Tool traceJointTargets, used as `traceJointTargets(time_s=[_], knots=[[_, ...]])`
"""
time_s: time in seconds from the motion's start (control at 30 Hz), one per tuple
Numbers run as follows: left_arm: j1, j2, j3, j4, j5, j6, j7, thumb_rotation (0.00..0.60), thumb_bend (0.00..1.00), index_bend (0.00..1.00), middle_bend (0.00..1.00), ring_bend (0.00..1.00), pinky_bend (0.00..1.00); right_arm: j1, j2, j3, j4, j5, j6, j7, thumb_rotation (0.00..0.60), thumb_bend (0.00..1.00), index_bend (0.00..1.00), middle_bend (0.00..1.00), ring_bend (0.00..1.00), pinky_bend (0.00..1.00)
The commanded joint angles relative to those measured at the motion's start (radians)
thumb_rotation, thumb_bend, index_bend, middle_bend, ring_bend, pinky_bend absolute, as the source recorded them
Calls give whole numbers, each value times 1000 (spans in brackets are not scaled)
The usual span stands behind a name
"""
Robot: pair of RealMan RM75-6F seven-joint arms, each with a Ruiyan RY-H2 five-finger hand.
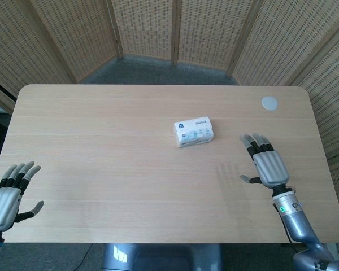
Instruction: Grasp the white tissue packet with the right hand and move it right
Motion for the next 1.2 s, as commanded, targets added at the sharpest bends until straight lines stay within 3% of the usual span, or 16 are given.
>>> traceJointTargets(time_s=[0.03, 0.3, 0.4, 0.93, 1.2], knots=[[-3, -2, 0, -3, 4, -3, 4, 600, 318, 124, 0, 0, 0, 83, -46, 31, 39, 10, -102, 33, 528, 142, 0, 0, 0, 0], [10, 0, 5, 9, -17, 5, -3, 600, 319, 124, 0, 0, 0, 252, -192, 82, 235, 14, -275, 140, 489, 417, 0, 0, 0, 0], [14, -4, 7, 15, -24, 5, -7, 600, 320, 124, 0, 0, 0, 299, -242, 89, 323, 15, -324, 192, 488, 476, 0, 0, 0, 0], [18, -5, 2, 27, -54, -1, -13, 600, 317, 124, 0, 0, 0, 480, -479, 68, 795, -10, -533, 464, 488, 564, 0, 0, 0, 0], [23, -2, 2, 35, -60, 2, -24, 600, 318, 124, 0, 0, 0, 488, -512, 18, 893, -43, -551, 492, 481, 563, 0, 33, 0, 0]])
